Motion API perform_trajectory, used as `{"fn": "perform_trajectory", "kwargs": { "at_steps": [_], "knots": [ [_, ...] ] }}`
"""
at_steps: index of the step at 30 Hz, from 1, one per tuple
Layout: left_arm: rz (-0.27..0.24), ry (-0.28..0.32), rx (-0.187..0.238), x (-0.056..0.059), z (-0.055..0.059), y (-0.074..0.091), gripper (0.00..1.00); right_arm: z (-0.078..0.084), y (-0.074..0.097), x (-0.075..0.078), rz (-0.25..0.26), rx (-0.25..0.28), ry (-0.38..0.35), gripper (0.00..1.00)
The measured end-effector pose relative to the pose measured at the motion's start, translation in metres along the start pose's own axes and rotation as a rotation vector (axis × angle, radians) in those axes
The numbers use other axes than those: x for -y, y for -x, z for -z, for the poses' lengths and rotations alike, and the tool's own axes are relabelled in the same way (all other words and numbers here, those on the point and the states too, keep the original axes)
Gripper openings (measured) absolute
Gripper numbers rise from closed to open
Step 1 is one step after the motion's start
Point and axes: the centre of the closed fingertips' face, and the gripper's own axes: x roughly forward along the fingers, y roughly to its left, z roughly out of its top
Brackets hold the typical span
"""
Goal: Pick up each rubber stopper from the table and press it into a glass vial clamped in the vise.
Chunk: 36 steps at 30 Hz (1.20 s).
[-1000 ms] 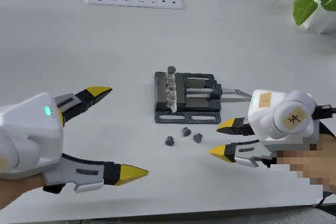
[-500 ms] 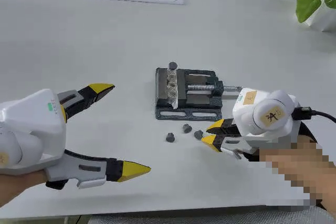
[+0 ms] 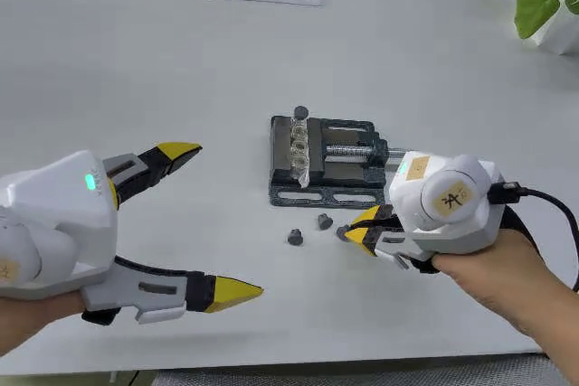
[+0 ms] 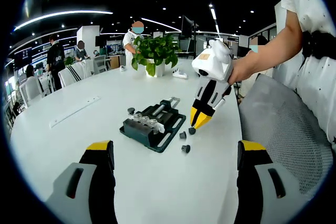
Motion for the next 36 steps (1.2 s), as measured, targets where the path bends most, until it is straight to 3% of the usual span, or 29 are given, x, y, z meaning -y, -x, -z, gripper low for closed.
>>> {"fn": "perform_trajectory", "kwargs": {
  "at_steps": [11,14,28,32,36],
  "knots": [
    [0.004,0.001,0.005,-0.002,-0.003,-0.002,0.98,-0.002,-0.004,0.001,-0.011,-0.005,0.014,0.00],
    [0.006,0.002,0.006,-0.001,-0.003,-0.002,0.97,0.000,-0.003,0.000,-0.014,-0.023,0.076,0.00],
    [0.022,-0.005,0.007,0.002,-0.004,-0.005,0.97,0.003,0.001,-0.003,-0.051,-0.038,0.152,0.00],
    [0.027,-0.011,0.009,0.003,-0.005,-0.005,0.96,0.003,0.008,-0.003,-0.065,-0.024,0.167,0.00],
    [0.032,-0.015,0.010,0.003,-0.007,-0.005,0.96,-0.006,0.020,-0.007,-0.099,0.024,0.200,0.00]
  ]
}}
